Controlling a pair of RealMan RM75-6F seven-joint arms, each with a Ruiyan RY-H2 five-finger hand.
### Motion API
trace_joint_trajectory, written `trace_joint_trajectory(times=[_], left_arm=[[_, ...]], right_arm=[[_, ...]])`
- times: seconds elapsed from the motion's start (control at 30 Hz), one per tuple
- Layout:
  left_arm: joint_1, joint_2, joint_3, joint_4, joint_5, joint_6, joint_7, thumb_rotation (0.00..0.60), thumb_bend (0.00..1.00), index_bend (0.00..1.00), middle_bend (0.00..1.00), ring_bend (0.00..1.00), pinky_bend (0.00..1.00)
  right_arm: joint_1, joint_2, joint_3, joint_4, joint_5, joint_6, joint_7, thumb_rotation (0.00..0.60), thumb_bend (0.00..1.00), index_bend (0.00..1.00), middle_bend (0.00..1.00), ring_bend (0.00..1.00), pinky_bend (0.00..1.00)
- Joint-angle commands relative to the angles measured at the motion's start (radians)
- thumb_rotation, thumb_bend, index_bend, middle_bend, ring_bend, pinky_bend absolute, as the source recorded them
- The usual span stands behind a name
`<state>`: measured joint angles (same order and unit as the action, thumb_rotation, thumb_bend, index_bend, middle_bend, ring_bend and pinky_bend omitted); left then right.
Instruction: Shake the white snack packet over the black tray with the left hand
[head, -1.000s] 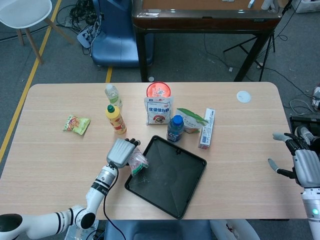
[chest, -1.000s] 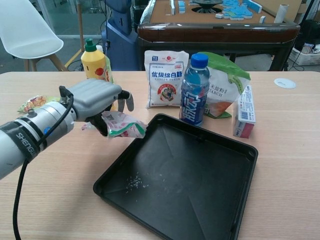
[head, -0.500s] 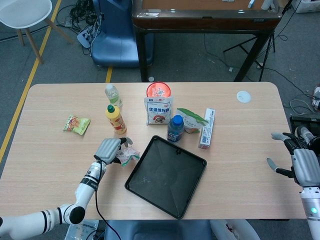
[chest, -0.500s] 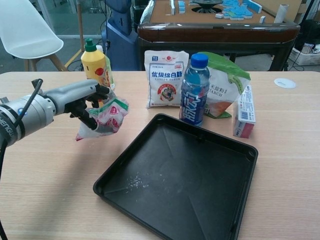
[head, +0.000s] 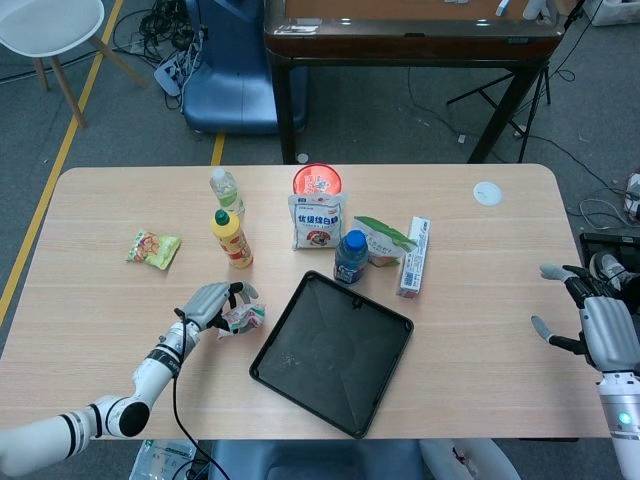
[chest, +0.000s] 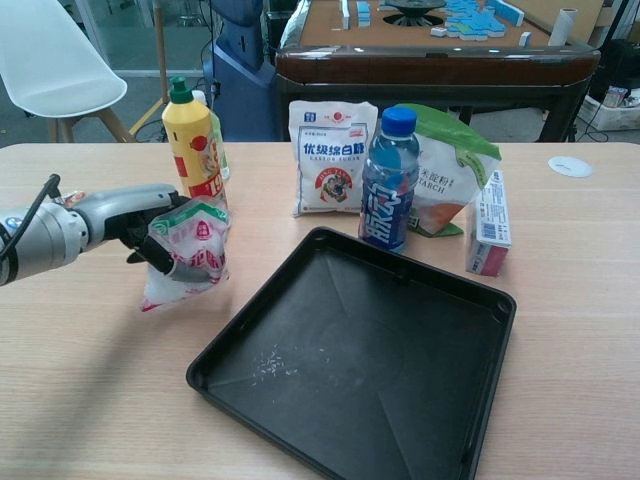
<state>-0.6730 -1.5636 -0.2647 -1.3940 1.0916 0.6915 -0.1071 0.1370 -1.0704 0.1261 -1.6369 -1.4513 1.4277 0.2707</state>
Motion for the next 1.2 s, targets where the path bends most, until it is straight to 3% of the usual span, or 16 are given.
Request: trace_joint_trajectory(times=[0.03, 0.57, 0.83, 1.2], left_arm=[[-0.019, -0.004, 0.012, 0.038, 0.024, -0.038, -0.045, 0.600, 0.27, 0.33, 0.55, 0.52, 0.79], [-0.067, -0.026, 0.018, 0.104, 0.050, -0.102, -0.171, 0.600, 0.27, 0.19, 0.41, 0.40, 0.68], [-0.085, -0.005, 0.021, 0.083, 0.024, -0.140, -0.196, 0.600, 0.27, 0.07, 0.31, 0.32, 0.61], [-0.081, 0.040, 0.034, 0.019, 0.032, -0.124, -0.204, 0.600, 0.27, 0.03, 0.27, 0.30, 0.58]], right_arm=[[0.001, -0.001, 0.001, 0.002, 0.001, -0.002, 0.001, 0.600, 0.26, 0.23, 0.29, 0.16, 0.20], [-0.006, 0.000, 0.002, 0.005, 0.013, 0.001, 0.000, 0.600, 0.26, 0.23, 0.29, 0.16, 0.20], [-0.005, -0.003, 0.003, 0.006, 0.015, -0.001, -0.002, 0.600, 0.26, 0.23, 0.29, 0.16, 0.20], [-0.001, -0.006, 0.006, 0.007, 0.015, -0.003, -0.004, 0.600, 0.26, 0.23, 0.29, 0.16, 0.20]])
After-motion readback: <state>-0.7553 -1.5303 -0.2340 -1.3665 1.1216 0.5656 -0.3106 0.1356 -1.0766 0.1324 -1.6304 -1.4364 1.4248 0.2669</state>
